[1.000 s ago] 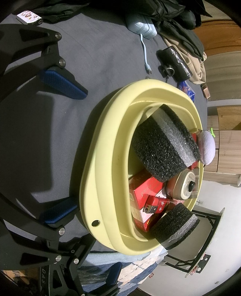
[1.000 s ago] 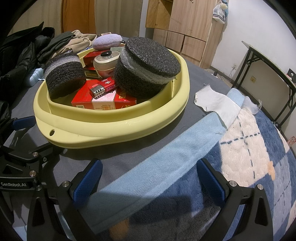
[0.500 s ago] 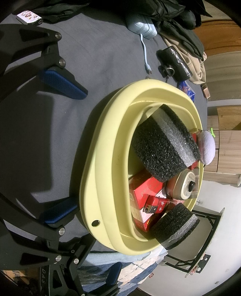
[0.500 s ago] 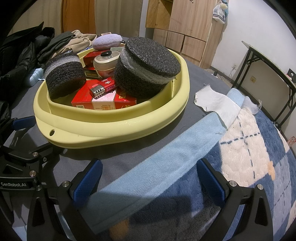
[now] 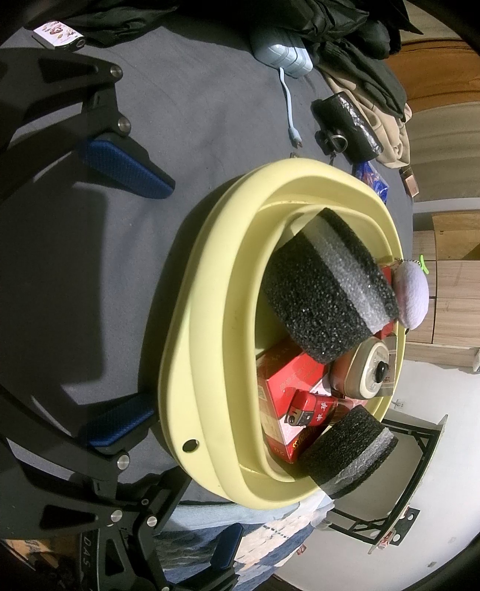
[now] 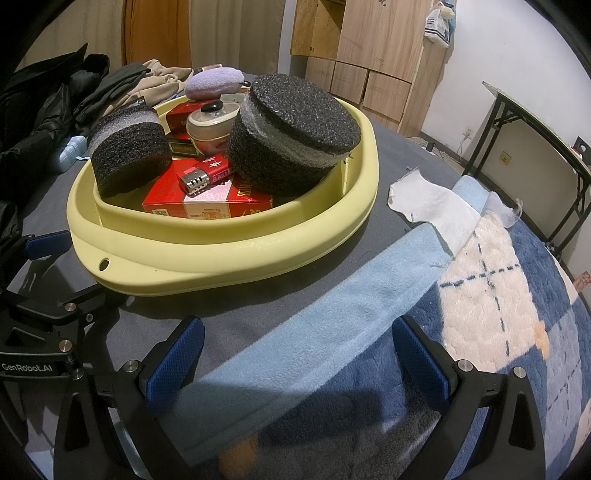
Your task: Organize rigid objects
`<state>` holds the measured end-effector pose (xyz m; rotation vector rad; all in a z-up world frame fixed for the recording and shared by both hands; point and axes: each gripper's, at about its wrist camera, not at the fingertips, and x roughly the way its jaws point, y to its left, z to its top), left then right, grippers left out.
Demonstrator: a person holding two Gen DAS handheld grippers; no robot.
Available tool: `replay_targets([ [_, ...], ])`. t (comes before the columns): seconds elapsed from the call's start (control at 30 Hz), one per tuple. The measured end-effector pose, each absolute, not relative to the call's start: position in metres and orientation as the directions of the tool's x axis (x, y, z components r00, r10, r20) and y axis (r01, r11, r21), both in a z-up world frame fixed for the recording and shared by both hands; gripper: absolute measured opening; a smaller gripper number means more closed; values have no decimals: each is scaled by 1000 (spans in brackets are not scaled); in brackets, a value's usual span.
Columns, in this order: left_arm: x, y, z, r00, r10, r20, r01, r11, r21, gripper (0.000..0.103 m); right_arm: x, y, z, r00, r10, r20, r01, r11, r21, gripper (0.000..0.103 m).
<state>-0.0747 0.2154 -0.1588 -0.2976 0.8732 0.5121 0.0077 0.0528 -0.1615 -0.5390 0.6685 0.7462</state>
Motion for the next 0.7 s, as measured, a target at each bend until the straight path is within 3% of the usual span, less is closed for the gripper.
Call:
replay_targets([
  [0.7, -75, 215, -158, 534, 304, -789, -541, 840, -43, 103, 7, 53, -161, 550, 433, -714, -757, 620, -207, 103],
])
